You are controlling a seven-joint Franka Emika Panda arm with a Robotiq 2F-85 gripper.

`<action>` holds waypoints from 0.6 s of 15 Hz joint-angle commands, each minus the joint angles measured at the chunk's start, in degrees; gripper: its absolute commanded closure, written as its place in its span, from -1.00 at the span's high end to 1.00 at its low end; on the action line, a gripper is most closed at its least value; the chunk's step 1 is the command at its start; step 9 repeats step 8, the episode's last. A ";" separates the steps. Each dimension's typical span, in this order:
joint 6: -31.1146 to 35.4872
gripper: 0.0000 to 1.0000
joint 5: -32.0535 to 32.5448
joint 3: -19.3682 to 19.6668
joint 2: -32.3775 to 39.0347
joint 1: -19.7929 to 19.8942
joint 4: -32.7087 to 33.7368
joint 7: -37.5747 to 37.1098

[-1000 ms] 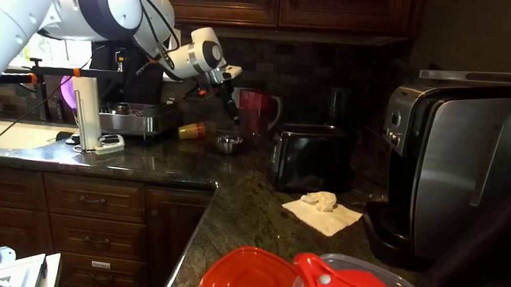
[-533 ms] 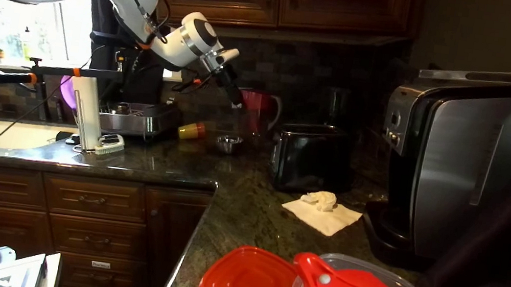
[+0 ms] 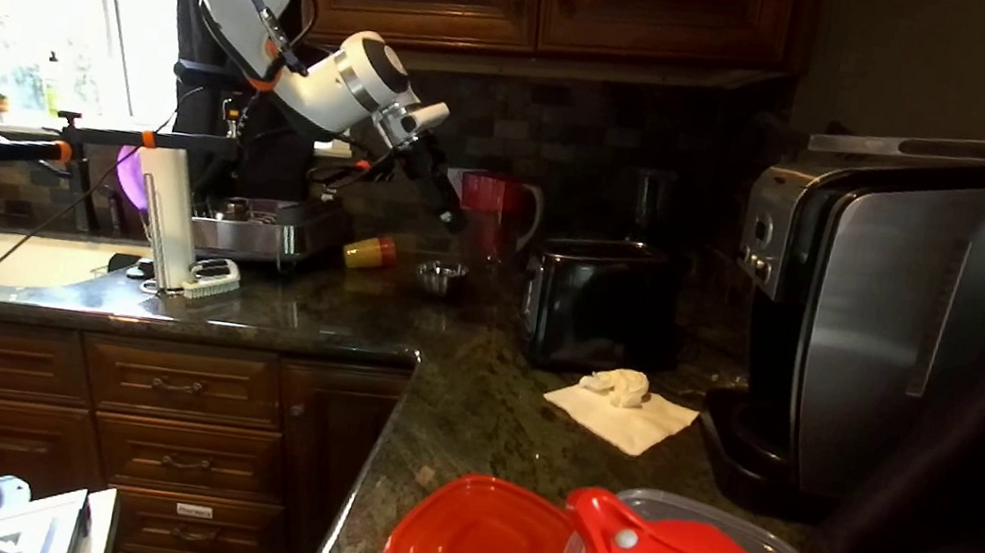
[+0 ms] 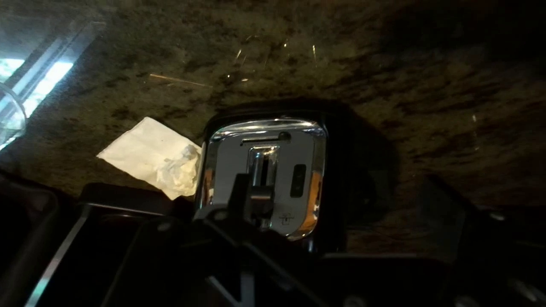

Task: Put the bowl on the left counter

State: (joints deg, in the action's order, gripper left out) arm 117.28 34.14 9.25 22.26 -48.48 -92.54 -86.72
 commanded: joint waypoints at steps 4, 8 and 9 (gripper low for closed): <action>11.18 1.00 -4.32 -12.48 -13.09 14.28 -17.69 18.66; 11.03 1.00 -3.87 -16.85 -11.80 18.37 -16.64 19.35; 11.03 1.00 -3.87 -16.85 -11.80 18.37 -16.64 19.35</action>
